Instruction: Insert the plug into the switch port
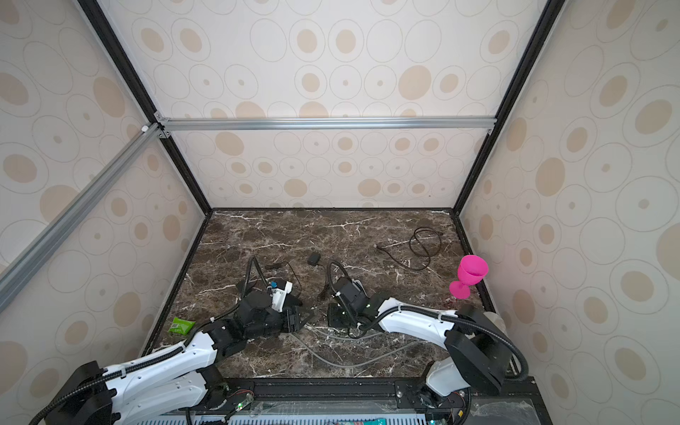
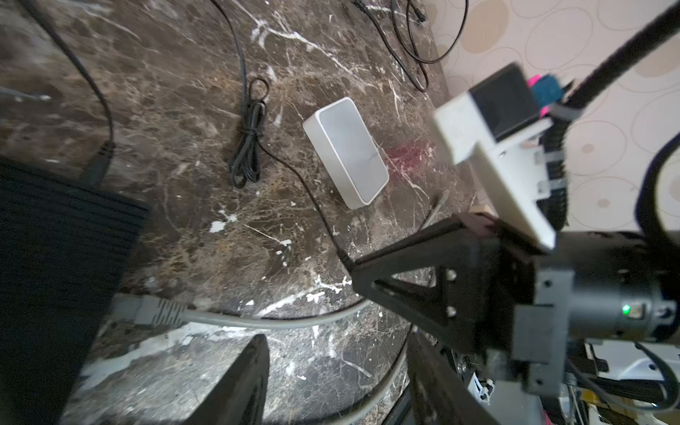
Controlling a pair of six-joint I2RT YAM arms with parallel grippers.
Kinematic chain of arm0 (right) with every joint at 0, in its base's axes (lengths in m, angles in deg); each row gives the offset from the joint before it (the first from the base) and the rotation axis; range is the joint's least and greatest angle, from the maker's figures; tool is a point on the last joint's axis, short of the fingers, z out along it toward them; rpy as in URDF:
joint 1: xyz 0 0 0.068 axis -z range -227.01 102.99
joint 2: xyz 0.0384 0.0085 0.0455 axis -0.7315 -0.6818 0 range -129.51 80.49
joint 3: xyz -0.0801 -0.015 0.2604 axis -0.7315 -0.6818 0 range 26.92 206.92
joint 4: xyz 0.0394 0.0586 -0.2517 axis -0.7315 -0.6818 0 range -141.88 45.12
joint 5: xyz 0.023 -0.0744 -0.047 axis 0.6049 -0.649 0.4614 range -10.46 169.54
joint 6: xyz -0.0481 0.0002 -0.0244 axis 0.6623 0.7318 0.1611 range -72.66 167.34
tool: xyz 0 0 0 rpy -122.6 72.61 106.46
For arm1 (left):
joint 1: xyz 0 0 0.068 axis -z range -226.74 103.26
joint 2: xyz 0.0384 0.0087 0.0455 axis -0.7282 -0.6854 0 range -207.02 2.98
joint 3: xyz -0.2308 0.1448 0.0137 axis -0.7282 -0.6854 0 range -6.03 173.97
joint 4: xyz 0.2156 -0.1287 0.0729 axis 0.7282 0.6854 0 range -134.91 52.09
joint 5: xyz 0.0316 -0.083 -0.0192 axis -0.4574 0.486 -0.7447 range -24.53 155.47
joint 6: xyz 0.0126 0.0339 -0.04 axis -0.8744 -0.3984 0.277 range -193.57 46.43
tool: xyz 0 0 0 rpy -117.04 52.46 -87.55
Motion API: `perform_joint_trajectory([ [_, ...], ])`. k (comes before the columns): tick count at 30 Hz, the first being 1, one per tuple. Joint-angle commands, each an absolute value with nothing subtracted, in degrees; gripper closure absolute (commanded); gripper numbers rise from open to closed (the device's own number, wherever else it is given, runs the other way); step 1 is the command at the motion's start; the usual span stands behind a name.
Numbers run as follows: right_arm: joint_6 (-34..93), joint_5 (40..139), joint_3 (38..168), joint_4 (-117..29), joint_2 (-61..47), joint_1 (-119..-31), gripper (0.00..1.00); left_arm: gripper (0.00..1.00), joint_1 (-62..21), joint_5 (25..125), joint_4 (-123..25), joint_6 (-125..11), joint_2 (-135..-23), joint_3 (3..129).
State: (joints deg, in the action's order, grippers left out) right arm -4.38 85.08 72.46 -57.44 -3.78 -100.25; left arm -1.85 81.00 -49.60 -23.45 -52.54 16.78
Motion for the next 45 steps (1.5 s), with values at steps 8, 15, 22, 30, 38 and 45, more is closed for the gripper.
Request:
perform_joint_trajectory([
  [8,-11.64,75.20,91.42,-80.07,-15.01,-103.64,0.55,0.34,-6.01,76.90,-38.31,-27.98,-45.44,22.00],
  [15,-12.48,76.17,90.22,-83.41,-15.11,-100.15,0.68,0.34,-7.93,78.30,-40.34,-27.84,-46.54,21.05],
  [22,-11.41,78.94,94.68,-82.45,-21.17,-99.69,0.69,0.34,-7.98,78.26,-37.80,-26.99,-41.97,19.40],
  [30,-11.18,78.26,99.99,-83.94,-26.84,-99.78,0.72,0.33,-8.71,79.39,-38.73,-26.99,-41.19,16.44],
  [38,33.97,83.81,94.41,-75.51,-10.31,-98.32,0.71,0.33,-9.19,77.18,-33.62,-29.79,-36.90,18.46],
  [45,85.20,97.09,97.39,-90.12,-9.66,-96.80,0.71,0.31,-9.48,72.16,-28.28,-38.17,-28.87,31.64],
])
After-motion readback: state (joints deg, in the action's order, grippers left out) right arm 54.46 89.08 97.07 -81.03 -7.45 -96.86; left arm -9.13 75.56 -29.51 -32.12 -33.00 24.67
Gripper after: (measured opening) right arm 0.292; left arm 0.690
